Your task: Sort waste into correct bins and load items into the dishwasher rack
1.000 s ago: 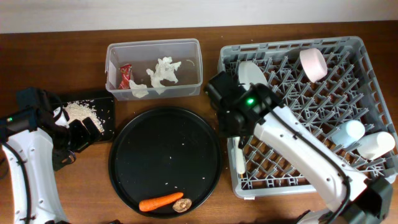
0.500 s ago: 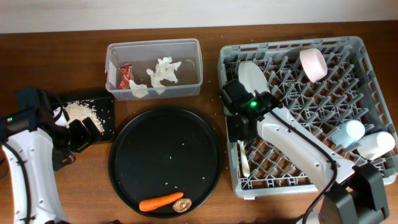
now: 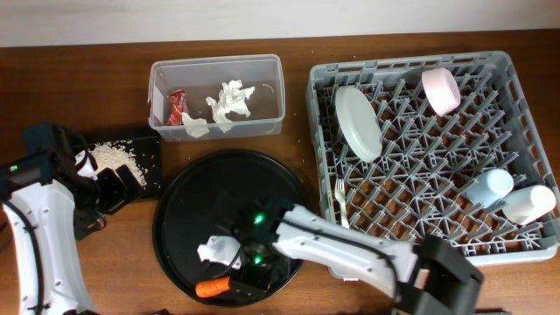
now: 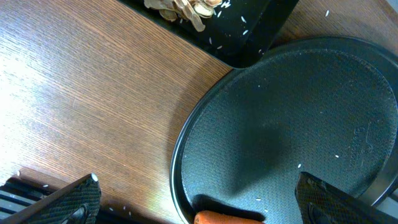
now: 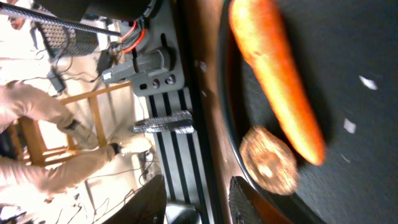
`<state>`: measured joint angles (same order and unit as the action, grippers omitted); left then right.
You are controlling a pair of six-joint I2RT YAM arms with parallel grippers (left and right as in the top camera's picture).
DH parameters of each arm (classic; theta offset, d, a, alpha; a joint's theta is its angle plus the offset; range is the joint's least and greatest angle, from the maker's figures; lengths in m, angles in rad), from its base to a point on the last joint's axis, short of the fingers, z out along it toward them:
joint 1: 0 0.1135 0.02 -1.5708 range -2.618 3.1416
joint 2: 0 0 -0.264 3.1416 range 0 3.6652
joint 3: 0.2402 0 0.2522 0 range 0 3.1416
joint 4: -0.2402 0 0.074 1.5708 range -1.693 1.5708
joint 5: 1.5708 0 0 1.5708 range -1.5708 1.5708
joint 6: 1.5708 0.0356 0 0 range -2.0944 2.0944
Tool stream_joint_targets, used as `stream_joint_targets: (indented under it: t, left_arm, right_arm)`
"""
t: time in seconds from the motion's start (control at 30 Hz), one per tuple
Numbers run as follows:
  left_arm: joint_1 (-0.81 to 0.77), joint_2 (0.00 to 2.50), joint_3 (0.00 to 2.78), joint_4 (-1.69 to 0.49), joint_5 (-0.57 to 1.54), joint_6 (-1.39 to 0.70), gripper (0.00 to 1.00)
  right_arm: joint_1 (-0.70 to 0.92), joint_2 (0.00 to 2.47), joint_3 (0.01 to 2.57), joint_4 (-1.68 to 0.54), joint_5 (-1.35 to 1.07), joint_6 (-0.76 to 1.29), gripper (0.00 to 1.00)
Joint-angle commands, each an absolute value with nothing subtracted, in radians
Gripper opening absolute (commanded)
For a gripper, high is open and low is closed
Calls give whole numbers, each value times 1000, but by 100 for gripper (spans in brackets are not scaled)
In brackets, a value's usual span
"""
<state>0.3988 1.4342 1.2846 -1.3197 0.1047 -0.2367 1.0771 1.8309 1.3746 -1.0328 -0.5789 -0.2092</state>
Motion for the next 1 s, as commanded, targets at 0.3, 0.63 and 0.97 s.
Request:
stream_joint_targets:
  t: [0.3,0.63,0.97]
  left_arm:
    - [402,1427,1280,-1319,116,-250,99]
    - [402,1427,1280,-1320,116,-250,99]
    - [402,1427,1280,-1320,116,-250,99]
  right_arm:
    - [1100,2017,1377,-922,-598,-219,38]
    - [1095,2022,1332,-804,-42,176,38]
    - [915,1715,1409,-1021,-183,220,47]
